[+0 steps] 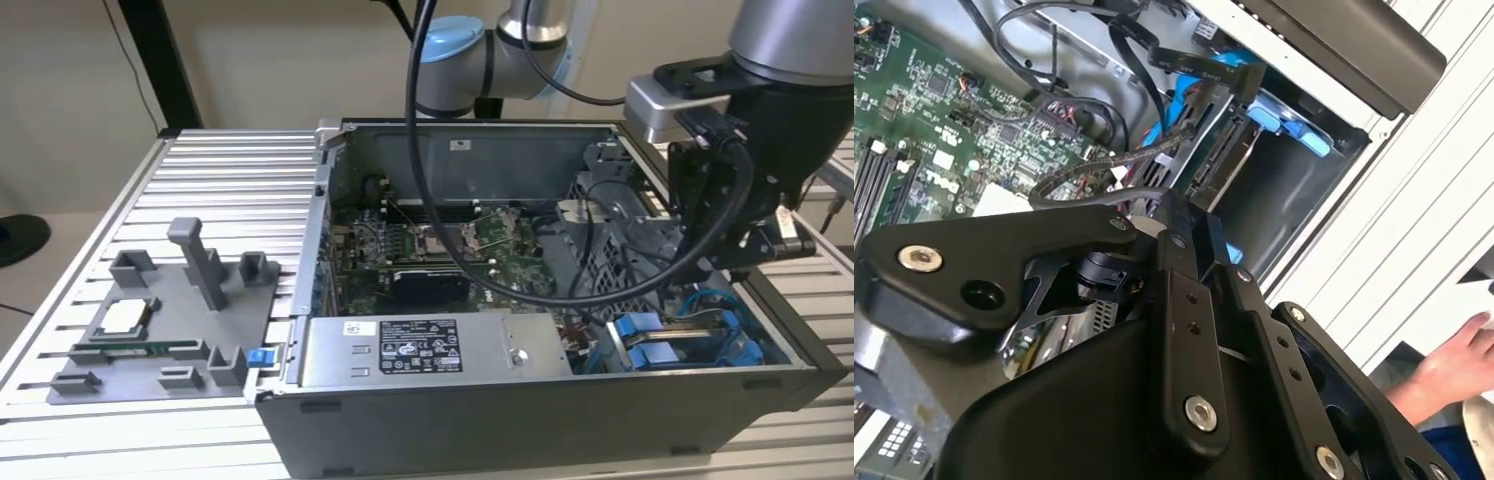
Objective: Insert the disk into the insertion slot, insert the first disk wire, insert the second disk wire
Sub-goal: 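Insert the first disk wire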
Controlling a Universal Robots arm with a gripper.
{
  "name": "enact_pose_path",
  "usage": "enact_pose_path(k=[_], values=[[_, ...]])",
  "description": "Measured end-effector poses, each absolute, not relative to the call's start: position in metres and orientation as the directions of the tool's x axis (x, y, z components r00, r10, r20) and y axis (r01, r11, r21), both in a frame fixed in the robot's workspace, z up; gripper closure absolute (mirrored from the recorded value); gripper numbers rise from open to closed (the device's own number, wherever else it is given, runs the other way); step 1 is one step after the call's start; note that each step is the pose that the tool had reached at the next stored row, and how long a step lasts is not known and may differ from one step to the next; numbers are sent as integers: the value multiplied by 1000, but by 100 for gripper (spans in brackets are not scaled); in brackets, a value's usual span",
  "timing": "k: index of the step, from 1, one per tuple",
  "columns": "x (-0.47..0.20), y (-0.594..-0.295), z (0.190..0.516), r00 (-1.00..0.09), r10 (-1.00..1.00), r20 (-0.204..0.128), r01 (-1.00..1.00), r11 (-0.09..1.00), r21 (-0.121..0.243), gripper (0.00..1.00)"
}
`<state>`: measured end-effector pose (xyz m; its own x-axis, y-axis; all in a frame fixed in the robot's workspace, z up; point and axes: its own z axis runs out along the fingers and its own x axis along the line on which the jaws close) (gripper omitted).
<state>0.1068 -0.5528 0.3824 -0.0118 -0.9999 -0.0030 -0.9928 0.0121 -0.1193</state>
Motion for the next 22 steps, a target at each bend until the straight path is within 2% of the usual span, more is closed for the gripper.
enact_pose_path(k=[8, 16, 22], values=[[113, -554, 379, -12, -1000, -6, -993, 12, -119, 100], [124, -560, 373, -12, -999, -40, -993, 16, -114, 100], [131, -565, 368, -13, -999, -53, -995, 18, -100, 100]])
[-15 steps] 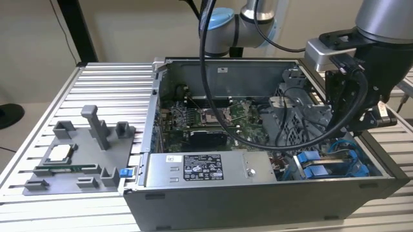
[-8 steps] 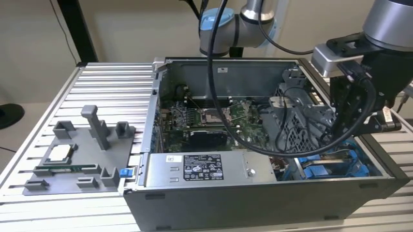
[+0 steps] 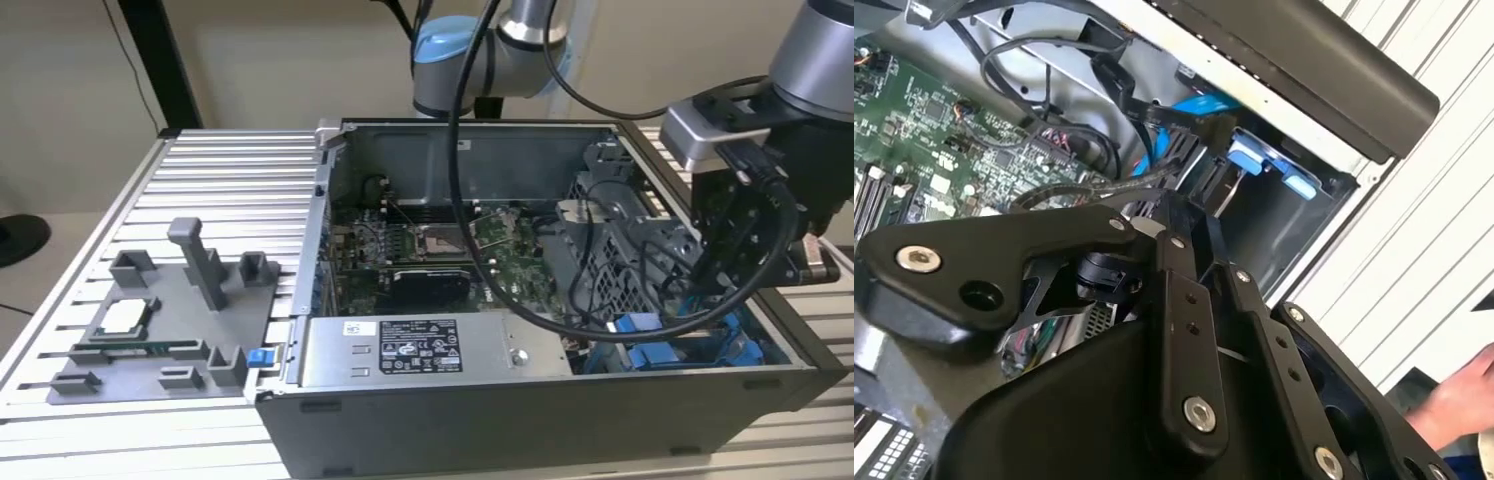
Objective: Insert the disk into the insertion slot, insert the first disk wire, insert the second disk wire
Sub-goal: 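Insert the first disk wire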
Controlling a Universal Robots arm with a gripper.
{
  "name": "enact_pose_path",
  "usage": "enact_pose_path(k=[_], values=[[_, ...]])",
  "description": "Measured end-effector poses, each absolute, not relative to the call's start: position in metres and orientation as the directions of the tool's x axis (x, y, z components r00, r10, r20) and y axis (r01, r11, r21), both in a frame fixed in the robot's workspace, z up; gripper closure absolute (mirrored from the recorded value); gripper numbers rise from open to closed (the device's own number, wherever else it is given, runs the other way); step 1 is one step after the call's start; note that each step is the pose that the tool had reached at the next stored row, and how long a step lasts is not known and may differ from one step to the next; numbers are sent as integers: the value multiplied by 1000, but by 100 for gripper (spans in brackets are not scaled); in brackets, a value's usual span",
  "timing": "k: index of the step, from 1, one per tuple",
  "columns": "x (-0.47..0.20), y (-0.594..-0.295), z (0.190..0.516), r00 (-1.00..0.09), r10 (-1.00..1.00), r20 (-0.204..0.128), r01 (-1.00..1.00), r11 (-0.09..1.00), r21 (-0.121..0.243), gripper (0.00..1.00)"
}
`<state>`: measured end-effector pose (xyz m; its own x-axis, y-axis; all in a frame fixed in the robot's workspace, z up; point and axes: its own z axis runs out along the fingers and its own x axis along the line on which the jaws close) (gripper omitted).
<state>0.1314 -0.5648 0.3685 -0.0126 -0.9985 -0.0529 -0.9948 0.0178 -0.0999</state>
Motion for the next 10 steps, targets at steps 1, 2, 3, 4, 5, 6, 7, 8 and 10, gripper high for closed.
enact_pose_path(k=[1, 2, 3, 4, 5, 6, 7, 8, 10], values=[[132, -565, 368, -13, -998, -56, -995, 18, -99, 100], [133, -565, 368, -13, -998, -62, -995, 19, -97, 100], [135, -566, 367, -13, -998, -68, -995, 19, -95, 100], [136, -566, 367, -13, -997, -72, -996, 20, -92, 100], [138, -566, 366, -14, -997, -74, -996, 20, -86, 100], [141, -567, 366, -14, -997, -75, -997, 20, -79, 100], [143, -567, 365, -15, -997, -75, -997, 20, -71, 100], [145, -568, 365, -15, -997, -75, -998, 20, -62, 100], [149, -568, 364, -17, -997, -75, -999, 20, -46, 100]])
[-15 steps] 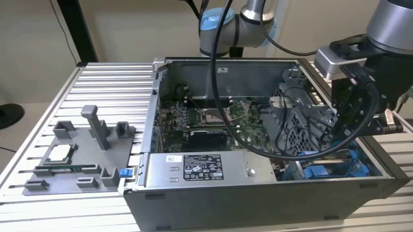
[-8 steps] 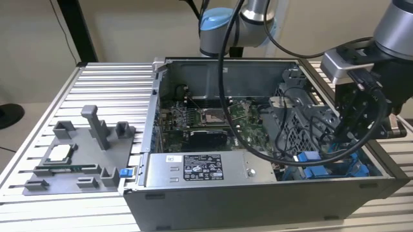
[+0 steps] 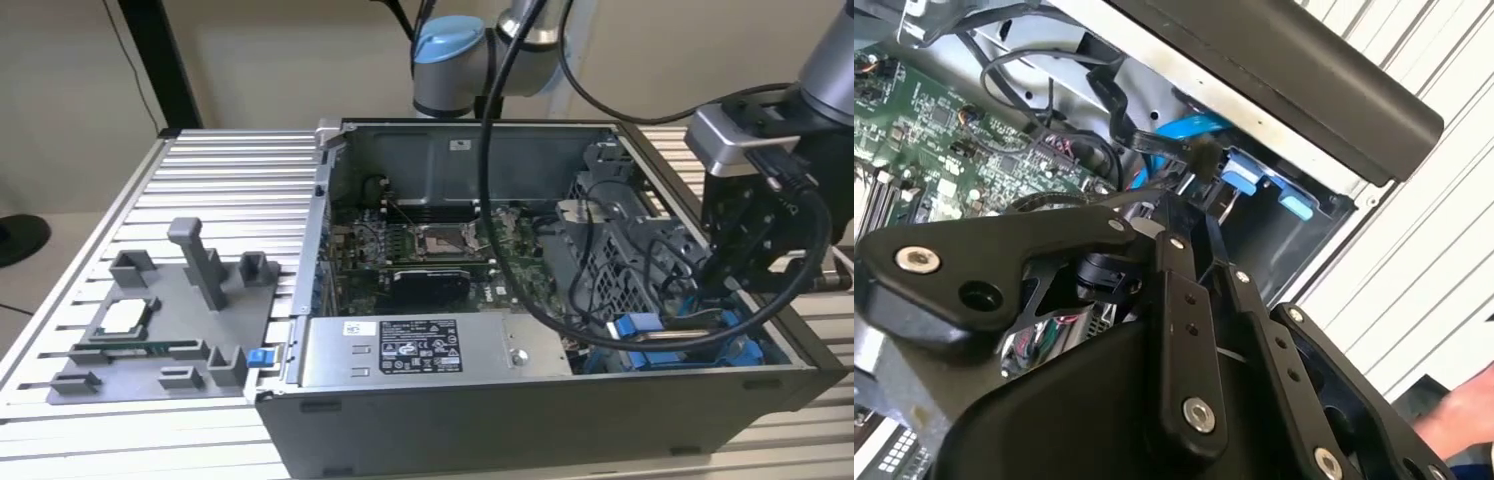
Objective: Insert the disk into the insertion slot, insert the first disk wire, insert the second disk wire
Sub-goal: 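Insert the first disk wire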
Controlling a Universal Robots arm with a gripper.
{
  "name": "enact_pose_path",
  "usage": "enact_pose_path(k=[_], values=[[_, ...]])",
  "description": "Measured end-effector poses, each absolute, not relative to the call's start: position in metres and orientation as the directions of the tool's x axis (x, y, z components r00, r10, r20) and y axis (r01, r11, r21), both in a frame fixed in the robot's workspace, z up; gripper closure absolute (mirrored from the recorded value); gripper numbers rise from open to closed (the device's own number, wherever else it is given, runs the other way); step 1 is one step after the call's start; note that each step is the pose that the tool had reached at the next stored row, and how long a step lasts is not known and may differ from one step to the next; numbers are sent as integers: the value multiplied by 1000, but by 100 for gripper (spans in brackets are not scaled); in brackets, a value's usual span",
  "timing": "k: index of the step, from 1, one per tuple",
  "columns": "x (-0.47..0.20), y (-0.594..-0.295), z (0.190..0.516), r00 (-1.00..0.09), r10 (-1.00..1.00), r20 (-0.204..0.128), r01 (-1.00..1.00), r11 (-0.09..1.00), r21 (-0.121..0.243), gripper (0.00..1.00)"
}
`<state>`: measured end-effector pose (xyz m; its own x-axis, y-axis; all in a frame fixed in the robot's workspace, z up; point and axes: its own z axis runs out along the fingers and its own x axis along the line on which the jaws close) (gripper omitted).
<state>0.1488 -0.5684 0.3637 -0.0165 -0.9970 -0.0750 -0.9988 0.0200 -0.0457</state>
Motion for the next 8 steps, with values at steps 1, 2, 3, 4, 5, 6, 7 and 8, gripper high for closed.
enact_pose_path(k=[1, 2, 3, 4, 5, 6, 7, 8], values=[[151, -569, 363, -17, -997, -75, -999, 20, -36, 100], [153, -569, 363, -18, -997, -75, -999, 20, -26, 100], [155, -570, 363, -19, -997, -74, -1000, 20, -15, 100], [158, -570, 362, -20, -997, -74, -1000, 20, -4, 100], [161, -571, 362, -20, -997, -74, -1000, 20, 6, 100], [163, -571, 362, -21, -997, -74, -1000, 20, 14, 100], [164, -571, 362, -21, -997, -74, -1000, 20, 18, 100], [164, -571, 362, -21, -997, -74, -1000, 20, 18, 100]])
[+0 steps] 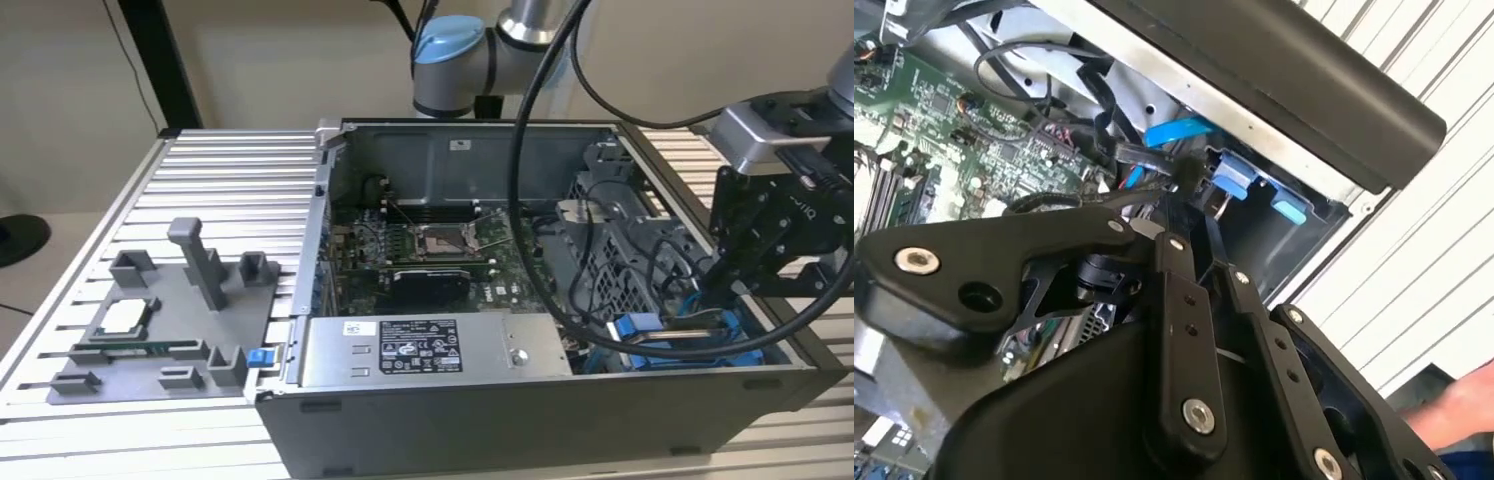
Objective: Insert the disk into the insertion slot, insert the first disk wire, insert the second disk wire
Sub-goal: 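Insert the first disk wire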
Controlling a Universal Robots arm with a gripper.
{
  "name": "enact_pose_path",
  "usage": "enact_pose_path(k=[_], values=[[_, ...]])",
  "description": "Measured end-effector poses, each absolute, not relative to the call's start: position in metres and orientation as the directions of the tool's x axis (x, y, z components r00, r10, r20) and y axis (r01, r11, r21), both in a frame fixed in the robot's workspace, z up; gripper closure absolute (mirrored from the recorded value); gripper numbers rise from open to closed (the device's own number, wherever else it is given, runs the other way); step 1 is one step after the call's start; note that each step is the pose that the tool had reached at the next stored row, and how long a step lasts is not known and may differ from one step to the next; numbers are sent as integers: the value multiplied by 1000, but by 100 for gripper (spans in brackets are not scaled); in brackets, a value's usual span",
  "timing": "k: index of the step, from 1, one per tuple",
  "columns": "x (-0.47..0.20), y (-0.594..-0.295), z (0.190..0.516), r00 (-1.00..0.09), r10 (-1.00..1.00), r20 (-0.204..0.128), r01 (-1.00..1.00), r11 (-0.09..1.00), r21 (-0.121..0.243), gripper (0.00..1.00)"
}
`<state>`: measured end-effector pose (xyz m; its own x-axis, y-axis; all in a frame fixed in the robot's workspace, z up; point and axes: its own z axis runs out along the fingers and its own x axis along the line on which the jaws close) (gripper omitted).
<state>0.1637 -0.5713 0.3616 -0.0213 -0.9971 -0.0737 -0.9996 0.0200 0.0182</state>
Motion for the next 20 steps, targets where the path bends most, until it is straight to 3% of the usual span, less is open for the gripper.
enact_pose_path(k=[20], values=[[164, -571, 362, -23, -997, -73, -999, 21, 27, 100]])
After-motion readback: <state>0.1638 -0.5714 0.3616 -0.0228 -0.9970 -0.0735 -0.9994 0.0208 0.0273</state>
